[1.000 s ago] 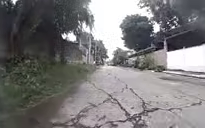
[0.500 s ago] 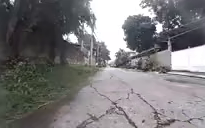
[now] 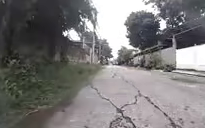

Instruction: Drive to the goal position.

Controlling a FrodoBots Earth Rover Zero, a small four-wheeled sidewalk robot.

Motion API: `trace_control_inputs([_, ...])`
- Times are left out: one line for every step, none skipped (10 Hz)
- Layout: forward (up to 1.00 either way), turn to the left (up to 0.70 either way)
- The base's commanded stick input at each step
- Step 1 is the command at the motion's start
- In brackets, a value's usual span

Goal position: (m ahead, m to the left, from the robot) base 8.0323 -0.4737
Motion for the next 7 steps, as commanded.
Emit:
trace_control_inputs([0.70,-0.14])
trace_control_inputs([0.70,0.00])
trace_control_inputs([0.70,0.00])
trace_control_inputs([0.70,0.00])
trace_control_inputs([0.70,0.00])
trace_control_inputs([0.70,0.00])
trace_control_inputs([0.70,0.00])
